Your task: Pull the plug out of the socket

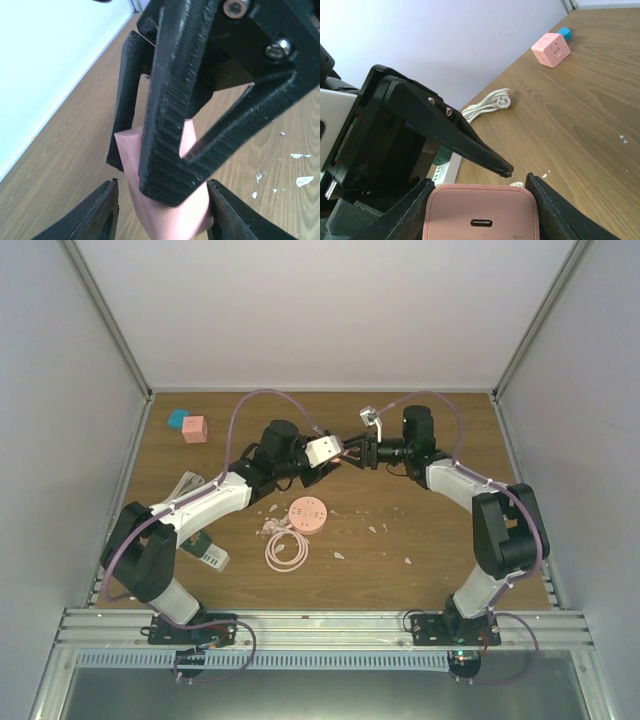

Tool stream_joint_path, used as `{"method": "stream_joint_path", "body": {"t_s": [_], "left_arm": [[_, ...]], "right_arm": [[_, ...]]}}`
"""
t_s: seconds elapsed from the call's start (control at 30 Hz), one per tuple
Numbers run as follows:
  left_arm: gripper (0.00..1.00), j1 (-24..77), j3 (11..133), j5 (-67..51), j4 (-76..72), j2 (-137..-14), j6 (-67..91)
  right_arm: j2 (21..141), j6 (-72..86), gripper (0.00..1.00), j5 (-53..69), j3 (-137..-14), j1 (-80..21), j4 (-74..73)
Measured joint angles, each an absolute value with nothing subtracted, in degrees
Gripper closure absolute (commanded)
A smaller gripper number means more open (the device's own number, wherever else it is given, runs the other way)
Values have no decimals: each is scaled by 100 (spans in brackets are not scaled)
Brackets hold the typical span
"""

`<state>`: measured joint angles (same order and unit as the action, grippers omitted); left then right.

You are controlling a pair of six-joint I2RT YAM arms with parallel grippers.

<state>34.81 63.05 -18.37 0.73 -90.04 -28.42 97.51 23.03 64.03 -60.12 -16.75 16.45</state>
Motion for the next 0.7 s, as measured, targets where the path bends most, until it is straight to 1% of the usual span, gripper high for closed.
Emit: {"method": "stream_joint_path", "body": {"t_s": [0.07, 0.2, 0.27, 0.3, 0.37, 0.47, 0.53, 0.6, 0.7], "left_arm": [[49, 3511, 6326, -1780, 47, -9037, -2799], [62, 3583, 6383, -1702, 25, -9107, -2724], [68, 3618, 6407, -1638, 38, -9139, -2694], [70, 3625, 6418, -1588, 47, -9157, -2679], [75, 3636, 6442, -1474, 38, -9179, -2672], [78, 3634, 6445, -1396, 36, -9181, -2639], [80, 3614, 6445, -1393, 32, -9181, -2637], [82, 3557, 6445, -1433, 43, -9181, -2633], [85, 3395, 6445, -1520, 73, -9181, -2600]], "right_arm": [[9756, 2388, 67, 6412, -5972, -1675, 1697], [9791, 2523, 67, 6434, -5913, -1675, 1809], [9830, 2580, 64, 6423, -5913, -1669, 1839], [9841, 2630, 61, 6390, -5913, -1662, 1844], [9852, 2727, 51, 6311, -5913, -1647, 1848], [9852, 2733, 33, 6318, -5913, -1643, 1857], [9852, 2659, 23, 6359, -5909, -1638, 1828], [9852, 2617, 17, 6357, -5913, -1627, 1793], [9852, 2499, 13, 6335, -5913, -1564, 1741]]}}
